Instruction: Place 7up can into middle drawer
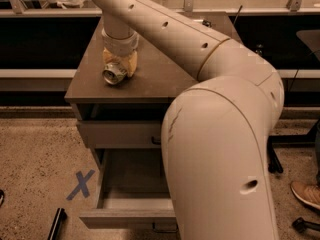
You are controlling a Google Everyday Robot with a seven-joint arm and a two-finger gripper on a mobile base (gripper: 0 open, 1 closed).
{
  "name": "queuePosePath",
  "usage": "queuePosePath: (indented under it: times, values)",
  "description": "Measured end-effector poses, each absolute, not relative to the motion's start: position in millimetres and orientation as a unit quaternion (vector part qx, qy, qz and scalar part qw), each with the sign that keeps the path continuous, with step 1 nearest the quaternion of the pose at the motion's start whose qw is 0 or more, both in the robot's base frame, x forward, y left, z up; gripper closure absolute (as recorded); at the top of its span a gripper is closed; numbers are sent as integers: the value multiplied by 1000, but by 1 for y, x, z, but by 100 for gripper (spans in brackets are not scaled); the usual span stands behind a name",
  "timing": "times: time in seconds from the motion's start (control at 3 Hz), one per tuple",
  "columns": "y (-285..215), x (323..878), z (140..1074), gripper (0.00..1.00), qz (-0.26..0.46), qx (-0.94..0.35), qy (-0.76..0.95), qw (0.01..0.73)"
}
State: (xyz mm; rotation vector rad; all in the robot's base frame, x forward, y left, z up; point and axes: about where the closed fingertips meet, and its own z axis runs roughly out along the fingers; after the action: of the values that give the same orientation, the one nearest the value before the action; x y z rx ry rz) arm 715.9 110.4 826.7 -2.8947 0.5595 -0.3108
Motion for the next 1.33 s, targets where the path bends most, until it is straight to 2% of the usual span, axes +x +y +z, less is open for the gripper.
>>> queuePosePath:
  times: [0.33, 0.67, 1.0, 1.33]
  values:
    - [66, 702, 858, 100, -110, -953, 256, 120]
    - [-28, 630, 914, 100, -94, -882, 420, 191]
    - [-98, 584, 924, 100, -113, -812, 535, 204]
    - [-119, 540, 881, 100, -77, -733, 649, 189]
